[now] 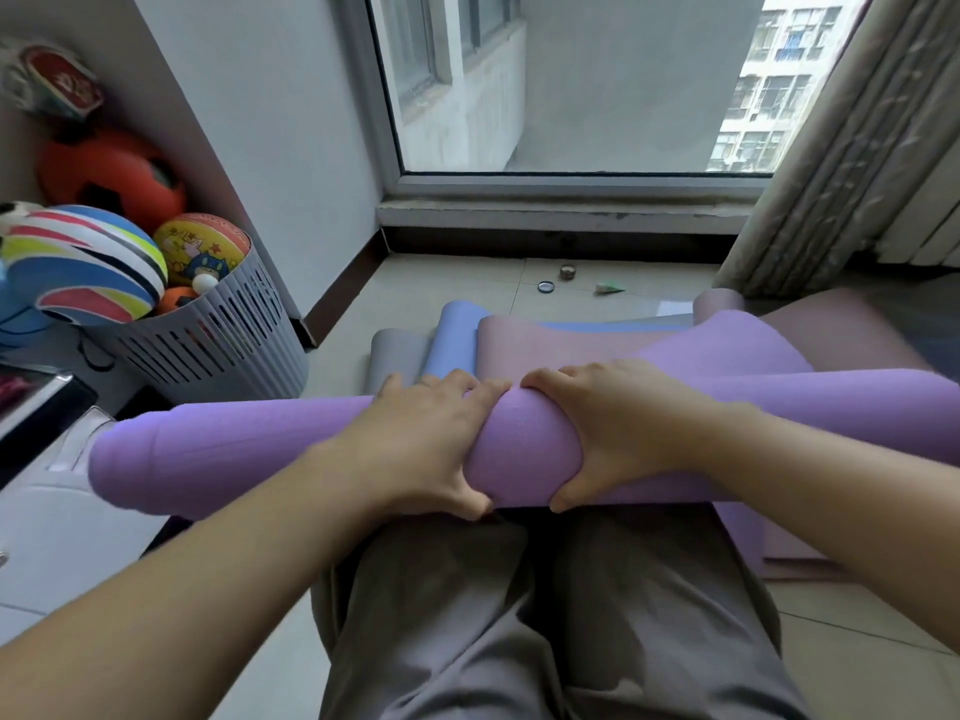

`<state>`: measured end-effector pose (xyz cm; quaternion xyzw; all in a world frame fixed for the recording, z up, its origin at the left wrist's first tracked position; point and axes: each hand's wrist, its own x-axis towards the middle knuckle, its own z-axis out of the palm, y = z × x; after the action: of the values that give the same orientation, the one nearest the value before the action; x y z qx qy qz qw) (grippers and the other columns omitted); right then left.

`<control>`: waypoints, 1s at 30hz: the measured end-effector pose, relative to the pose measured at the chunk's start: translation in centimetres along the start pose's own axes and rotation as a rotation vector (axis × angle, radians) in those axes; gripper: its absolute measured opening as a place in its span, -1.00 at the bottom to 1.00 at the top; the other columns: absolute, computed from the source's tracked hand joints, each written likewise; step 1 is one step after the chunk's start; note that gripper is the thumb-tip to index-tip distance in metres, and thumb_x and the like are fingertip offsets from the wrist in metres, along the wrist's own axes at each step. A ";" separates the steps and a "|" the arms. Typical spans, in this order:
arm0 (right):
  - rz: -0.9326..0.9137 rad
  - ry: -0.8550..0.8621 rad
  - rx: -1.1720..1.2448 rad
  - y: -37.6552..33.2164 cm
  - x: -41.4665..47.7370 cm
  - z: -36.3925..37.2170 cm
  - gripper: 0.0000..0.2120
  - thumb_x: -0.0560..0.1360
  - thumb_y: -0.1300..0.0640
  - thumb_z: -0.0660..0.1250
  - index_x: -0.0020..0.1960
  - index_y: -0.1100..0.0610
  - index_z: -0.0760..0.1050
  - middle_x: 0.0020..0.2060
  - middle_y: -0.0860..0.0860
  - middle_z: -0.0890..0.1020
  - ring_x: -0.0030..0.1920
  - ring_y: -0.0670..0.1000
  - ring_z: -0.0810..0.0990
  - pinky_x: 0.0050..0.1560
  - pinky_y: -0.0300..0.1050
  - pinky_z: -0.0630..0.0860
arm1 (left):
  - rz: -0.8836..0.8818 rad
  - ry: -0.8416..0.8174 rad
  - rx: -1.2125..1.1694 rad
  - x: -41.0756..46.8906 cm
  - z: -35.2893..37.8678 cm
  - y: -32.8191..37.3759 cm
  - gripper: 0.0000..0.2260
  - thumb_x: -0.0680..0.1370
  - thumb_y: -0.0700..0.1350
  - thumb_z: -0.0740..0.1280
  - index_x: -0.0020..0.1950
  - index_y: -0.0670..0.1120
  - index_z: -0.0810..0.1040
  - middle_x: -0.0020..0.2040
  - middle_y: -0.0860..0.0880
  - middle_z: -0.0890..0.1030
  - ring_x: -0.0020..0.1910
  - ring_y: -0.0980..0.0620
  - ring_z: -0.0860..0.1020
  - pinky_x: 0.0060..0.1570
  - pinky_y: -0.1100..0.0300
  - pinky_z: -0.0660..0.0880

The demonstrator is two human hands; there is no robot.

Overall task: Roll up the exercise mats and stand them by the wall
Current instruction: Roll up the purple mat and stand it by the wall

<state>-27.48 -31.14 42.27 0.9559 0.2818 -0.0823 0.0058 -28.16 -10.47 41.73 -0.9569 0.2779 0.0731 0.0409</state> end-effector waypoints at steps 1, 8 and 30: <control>0.003 -0.030 0.026 0.3 0.1 -0.5 -0.10 0.13 -0.43 0.45 0.33 -0.05 0.29 0.09 -0.07 0.58 0.04 0.02 0.55 -0.01 -0.08 0.46 | 0.010 0.039 0.078 -0.2 0.3 0.4 -0.07 0.31 0.34 0.34 0.52 0.13 -0.08 0.40 0.02 0.30 0.31 -0.04 0.37 0.27 -0.04 0.32; 0.054 -0.262 0.247 1.5 -0.3 -3.8 -0.15 0.09 -0.39 0.50 0.30 -0.14 0.36 0.05 -0.19 0.55 0.00 -0.11 0.51 0.05 -0.13 0.48 | 0.098 -0.024 -0.123 0.1 -2.9 0.4 -0.15 0.26 0.30 0.44 0.45 0.26 0.10 0.25 0.14 0.46 0.18 0.07 0.46 0.09 0.12 0.41; 0.112 -0.139 0.145 3.2 -4.0 1.5 0.04 0.12 -0.37 0.51 0.45 -0.07 0.13 0.23 -0.06 0.44 0.17 0.01 0.46 0.14 -0.13 0.40 | 0.119 -0.003 -0.018 2.8 1.3 4.0 -0.05 0.25 0.39 0.36 0.50 0.17 -0.03 0.35 0.02 0.35 0.27 -0.05 0.38 0.28 -0.03 0.29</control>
<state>-29.30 -36.06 41.35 0.9601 0.2200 -0.1682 -0.0392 -28.11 -15.17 39.84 -0.9390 0.3335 0.0794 0.0282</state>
